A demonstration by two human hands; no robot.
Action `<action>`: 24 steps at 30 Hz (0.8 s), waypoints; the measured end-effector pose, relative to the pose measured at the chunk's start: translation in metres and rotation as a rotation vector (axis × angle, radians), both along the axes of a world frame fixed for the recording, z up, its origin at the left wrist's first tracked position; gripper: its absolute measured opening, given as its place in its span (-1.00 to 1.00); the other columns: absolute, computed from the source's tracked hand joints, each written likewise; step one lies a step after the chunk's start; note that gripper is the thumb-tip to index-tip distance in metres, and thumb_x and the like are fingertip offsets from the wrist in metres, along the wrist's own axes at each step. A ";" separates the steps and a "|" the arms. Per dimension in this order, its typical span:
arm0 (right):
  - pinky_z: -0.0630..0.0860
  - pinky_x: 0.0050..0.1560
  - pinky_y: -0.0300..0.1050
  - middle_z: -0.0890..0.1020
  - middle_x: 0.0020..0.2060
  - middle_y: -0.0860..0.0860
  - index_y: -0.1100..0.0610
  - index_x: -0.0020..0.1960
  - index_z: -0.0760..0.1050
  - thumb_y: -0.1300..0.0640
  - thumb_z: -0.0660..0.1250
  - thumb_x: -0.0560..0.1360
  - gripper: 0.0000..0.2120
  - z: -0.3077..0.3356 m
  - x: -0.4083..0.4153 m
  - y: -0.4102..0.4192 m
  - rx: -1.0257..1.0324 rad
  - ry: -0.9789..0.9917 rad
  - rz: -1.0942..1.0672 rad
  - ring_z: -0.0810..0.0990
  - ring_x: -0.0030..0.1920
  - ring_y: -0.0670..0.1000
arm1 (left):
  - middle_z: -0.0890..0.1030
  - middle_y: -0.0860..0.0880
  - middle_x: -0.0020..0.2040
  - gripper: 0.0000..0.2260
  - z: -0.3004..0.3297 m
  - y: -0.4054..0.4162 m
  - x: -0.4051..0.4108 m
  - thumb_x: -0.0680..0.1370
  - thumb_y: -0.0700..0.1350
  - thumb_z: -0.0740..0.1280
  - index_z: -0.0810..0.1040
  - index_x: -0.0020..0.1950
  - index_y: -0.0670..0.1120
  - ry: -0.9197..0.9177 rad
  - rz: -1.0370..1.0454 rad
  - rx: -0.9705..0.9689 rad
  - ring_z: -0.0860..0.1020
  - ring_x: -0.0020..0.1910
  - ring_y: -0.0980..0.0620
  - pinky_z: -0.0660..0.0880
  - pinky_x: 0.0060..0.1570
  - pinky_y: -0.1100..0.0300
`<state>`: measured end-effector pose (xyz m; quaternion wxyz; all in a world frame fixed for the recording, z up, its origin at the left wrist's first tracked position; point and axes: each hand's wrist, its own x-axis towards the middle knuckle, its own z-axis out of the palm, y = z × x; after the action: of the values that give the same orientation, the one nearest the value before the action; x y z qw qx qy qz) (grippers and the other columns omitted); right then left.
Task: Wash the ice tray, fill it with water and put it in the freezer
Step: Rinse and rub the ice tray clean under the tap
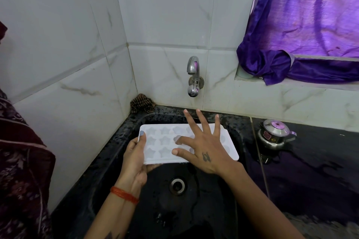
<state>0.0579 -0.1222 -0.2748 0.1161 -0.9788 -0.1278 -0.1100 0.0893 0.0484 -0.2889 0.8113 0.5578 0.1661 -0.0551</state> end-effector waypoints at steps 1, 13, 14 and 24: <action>-0.46 0.33 0.36 -0.19 0.54 -0.06 -0.24 0.15 0.50 -0.46 -0.20 0.38 -0.35 0.000 0.000 0.000 0.001 -0.006 -0.005 -0.37 0.50 0.08 | 0.63 -0.06 -0.11 -0.83 0.000 0.000 0.000 0.58 0.07 0.24 0.47 -0.03 -0.02 -0.001 0.000 -0.001 0.61 -0.17 -0.06 0.57 -0.26 0.02; -0.49 0.31 0.36 -0.26 0.52 -0.07 -0.26 0.18 0.47 -0.51 -0.33 0.33 -0.23 -0.005 0.000 -0.002 -0.029 -0.042 -0.052 -0.42 0.48 0.07 | 0.62 -0.05 -0.10 -0.84 0.000 -0.001 -0.002 0.57 0.08 0.25 0.45 -0.06 0.00 -0.001 0.005 0.018 0.60 -0.17 -0.05 0.57 -0.29 0.01; -0.49 0.31 0.36 -0.25 0.52 -0.07 -0.27 0.18 0.47 -0.51 -0.33 0.33 -0.23 -0.005 0.000 -0.002 -0.020 -0.042 -0.046 -0.42 0.48 0.06 | 0.62 -0.05 -0.09 -0.83 0.000 -0.001 -0.001 0.57 0.08 0.25 0.46 -0.06 0.00 0.001 0.005 0.021 0.61 -0.16 -0.05 0.57 -0.29 0.01; -0.46 0.34 0.35 -0.21 0.53 -0.08 -0.24 0.12 0.51 -0.51 -0.24 0.35 -0.29 -0.005 -0.001 -0.003 0.049 -0.027 -0.010 -0.40 0.49 0.06 | 0.63 -0.08 -0.05 -0.80 0.000 -0.001 -0.001 0.57 0.09 0.24 0.47 0.03 -0.02 0.000 -0.003 0.022 0.62 -0.13 -0.08 0.58 -0.29 0.01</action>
<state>0.0567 -0.1249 -0.2797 0.1375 -0.9748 -0.1216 -0.1268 0.0880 0.0473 -0.2889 0.8051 0.5668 0.1659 -0.0548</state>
